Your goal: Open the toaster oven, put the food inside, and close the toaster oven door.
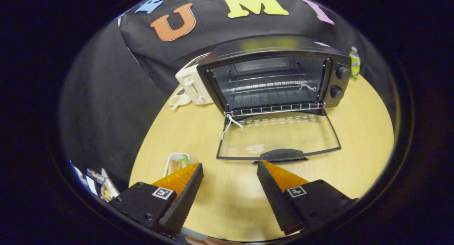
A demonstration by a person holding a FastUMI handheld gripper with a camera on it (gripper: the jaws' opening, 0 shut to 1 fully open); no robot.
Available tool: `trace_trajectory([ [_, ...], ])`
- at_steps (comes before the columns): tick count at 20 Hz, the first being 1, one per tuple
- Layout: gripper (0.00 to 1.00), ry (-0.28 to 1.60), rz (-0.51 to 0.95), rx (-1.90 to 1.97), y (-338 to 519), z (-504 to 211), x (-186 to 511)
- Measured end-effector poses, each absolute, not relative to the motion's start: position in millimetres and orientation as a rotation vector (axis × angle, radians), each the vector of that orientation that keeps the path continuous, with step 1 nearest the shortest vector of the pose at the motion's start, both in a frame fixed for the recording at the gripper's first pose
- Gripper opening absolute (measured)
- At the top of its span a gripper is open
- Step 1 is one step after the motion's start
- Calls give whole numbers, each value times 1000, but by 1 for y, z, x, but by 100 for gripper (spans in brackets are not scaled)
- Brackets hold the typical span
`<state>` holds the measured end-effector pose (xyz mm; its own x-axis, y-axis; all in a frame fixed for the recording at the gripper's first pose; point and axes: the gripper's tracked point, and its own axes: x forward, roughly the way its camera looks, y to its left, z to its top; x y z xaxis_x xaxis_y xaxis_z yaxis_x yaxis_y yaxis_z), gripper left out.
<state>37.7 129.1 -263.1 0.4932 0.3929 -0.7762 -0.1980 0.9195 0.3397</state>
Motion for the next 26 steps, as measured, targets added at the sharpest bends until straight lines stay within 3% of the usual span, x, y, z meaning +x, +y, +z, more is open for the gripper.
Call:
trace_trajectory([
  [9,93,1247,657,500,196,-261,-7],
  [13,79,1352,731,530,209,-268,-19],
  [19,45,1386,729,555,209,-277,-13],
  [26,36,1348,738,575,209,-271,-9],
])
